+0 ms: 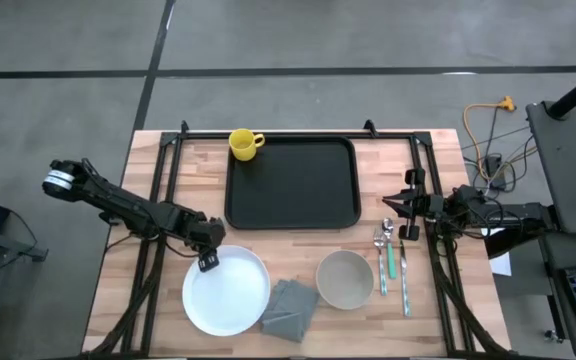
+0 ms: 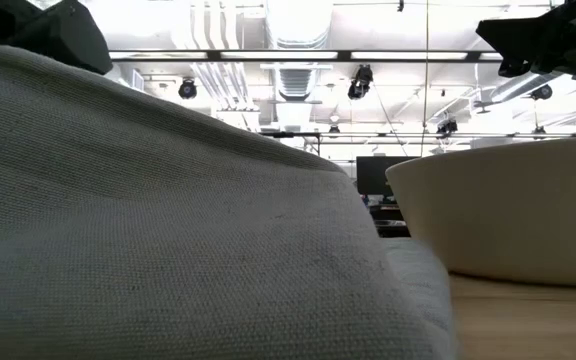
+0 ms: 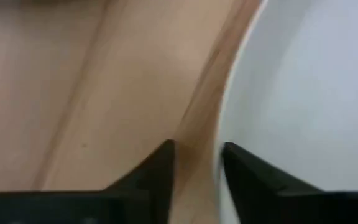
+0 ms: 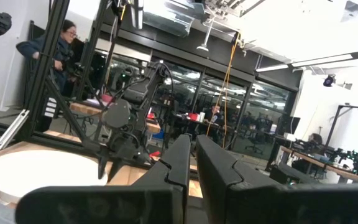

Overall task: Set up tray
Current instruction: Put the white plate on the black serving tray

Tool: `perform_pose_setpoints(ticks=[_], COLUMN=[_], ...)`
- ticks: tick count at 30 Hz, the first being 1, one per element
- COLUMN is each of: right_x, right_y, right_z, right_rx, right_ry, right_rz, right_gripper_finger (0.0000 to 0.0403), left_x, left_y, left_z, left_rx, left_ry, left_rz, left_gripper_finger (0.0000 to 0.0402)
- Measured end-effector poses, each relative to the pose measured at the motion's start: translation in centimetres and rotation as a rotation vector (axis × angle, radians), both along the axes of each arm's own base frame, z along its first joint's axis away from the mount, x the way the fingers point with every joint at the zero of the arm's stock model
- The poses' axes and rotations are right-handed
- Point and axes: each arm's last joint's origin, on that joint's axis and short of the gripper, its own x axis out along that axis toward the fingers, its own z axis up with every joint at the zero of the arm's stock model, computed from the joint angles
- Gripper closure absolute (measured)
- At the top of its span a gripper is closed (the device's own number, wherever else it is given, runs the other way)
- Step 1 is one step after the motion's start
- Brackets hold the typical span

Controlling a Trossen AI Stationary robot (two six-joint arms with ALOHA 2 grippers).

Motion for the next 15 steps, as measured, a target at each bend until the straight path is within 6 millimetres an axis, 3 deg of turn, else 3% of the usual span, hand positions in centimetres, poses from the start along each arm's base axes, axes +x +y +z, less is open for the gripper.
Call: perform_pose_setpoints(ticks=[4,15], right_x=[0.00,0.00], right_y=[0.00,0.00], right_z=[0.00,0.01], right_rx=[0.000,0.000], right_ry=[0.000,-0.001], right_rz=[0.000,0.000], right_gripper_finger=[0.0385,0.0385], left_x=[0.40,1.07], left_y=[-0.28,-0.48], left_z=[0.31,0.68], left_rx=[-0.055,-0.095], left_ry=[-0.025,-0.102], left_rz=[-0.017,-0.035], left_gripper_finger=[0.0389,0.0401])
